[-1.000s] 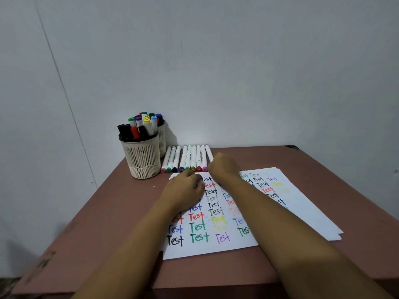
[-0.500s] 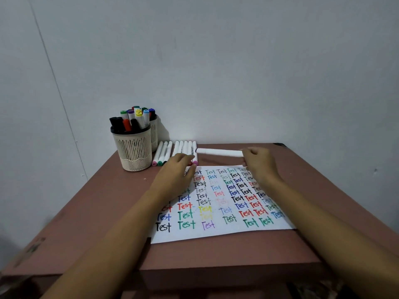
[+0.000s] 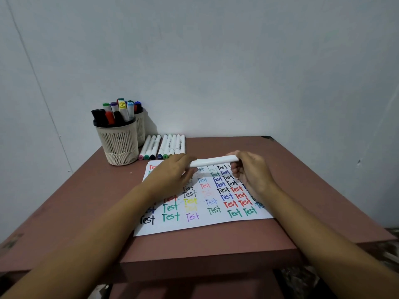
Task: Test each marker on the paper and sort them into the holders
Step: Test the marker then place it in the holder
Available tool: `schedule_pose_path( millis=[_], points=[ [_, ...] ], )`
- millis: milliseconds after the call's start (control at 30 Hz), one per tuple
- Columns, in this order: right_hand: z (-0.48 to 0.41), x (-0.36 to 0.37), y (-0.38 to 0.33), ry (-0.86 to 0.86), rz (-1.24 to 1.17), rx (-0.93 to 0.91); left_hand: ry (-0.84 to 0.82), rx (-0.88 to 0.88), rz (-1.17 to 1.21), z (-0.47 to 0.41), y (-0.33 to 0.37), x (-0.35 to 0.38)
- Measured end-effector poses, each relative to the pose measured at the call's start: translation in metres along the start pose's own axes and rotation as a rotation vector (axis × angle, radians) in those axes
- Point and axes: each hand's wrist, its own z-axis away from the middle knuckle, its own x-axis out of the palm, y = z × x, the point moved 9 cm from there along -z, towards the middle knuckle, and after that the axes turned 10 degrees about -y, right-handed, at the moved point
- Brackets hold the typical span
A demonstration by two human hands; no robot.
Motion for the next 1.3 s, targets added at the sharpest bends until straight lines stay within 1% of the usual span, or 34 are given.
schedule_pose_path(
  millis=[100,133,167,233,300,400,600,800,967,1000,1067,1133,1200,1233,1300],
  points=[
    [-0.001,0.006,0.004,-0.059,-0.27,0.035,-0.055,-0.038,-0.01,-0.002,0.0,0.005],
    [-0.001,0.011,0.006,-0.109,-0.302,0.056,-0.064,-0.045,0.003,-0.003,0.0,0.006],
    [-0.001,0.017,0.009,-0.166,-0.277,0.081,-0.064,-0.045,0.031,-0.004,0.0,0.006],
    [0.001,0.028,0.015,-0.247,-0.146,0.114,-0.059,-0.027,0.109,-0.004,0.003,0.007],
    [0.002,0.033,0.019,-0.263,-0.063,0.101,-0.058,-0.008,0.16,-0.004,0.006,0.008],
    [0.001,0.032,0.015,-0.259,-0.055,0.054,-0.066,0.0,0.21,-0.004,0.009,0.007],
    [0.003,0.036,0.011,-0.303,-0.036,0.001,-0.066,-0.004,0.265,-0.003,0.008,0.006],
    [0.002,0.034,0.007,-0.302,-0.036,-0.024,-0.073,-0.056,0.27,-0.004,0.005,0.007],
    [0.003,0.034,0.007,-0.284,0.029,-0.026,-0.101,-0.116,0.317,-0.002,-0.004,0.011],
    [0.001,0.032,0.008,-0.26,-0.003,-0.014,-0.106,-0.14,0.332,-0.002,-0.007,0.012],
    [-0.002,0.022,0.008,-0.191,-0.156,0.018,-0.095,-0.187,0.387,0.0,-0.013,0.012],
    [-0.005,0.01,0.008,-0.149,-0.315,0.051,-0.044,-0.23,0.449,0.002,-0.02,0.008],
    [-0.006,0.0,0.007,-0.143,-0.423,0.072,0.014,-0.282,0.511,0.003,-0.029,0.005],
    [-0.007,-0.004,0.007,-0.143,-0.449,0.074,0.04,-0.312,0.553,0.003,-0.035,0.004],
    [-0.009,-0.011,0.005,-0.128,-0.423,0.053,0.084,-0.388,0.645,0.005,-0.05,0.006]
  ],
)
